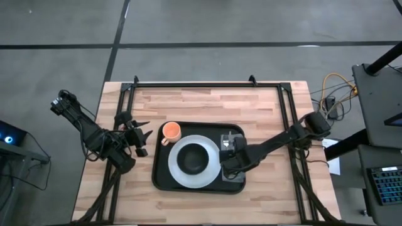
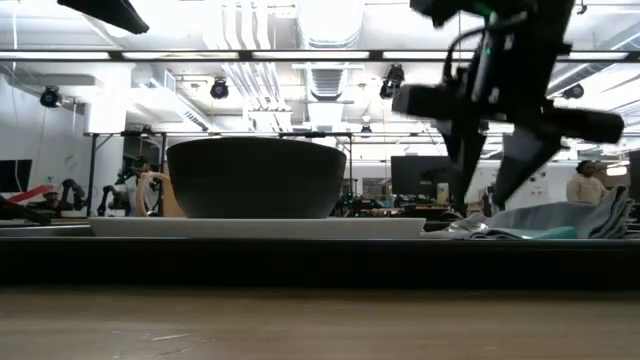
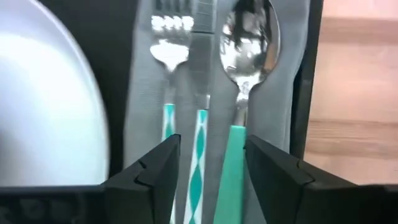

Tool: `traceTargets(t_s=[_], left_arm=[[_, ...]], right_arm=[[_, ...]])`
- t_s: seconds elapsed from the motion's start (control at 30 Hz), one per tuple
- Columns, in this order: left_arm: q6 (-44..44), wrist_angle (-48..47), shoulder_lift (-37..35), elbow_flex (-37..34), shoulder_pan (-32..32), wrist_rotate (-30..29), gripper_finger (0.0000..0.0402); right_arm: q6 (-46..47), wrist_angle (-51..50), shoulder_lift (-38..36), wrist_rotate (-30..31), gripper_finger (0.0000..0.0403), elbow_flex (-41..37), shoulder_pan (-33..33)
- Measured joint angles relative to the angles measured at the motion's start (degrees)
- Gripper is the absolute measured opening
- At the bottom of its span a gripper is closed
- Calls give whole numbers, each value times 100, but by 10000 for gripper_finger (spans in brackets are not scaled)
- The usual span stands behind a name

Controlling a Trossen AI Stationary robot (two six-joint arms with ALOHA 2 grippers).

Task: Set up tray
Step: Return to Home Position

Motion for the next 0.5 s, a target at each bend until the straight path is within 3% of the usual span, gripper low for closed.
traceTargets(t_s=[0.17,0.37,0.5], left_arm=[[-49,2,-5,0,-10,-1,156],[-392,-13,-137,-17,-233,55,156],[-573,-18,-297,-26,-546,299,156]], right_arm=[[-432,-440,-119,209,178,500,49],[-637,-1508,-566,2276,180,1242,754],[-684,-1920,-980,3309,180,1369,1425]])
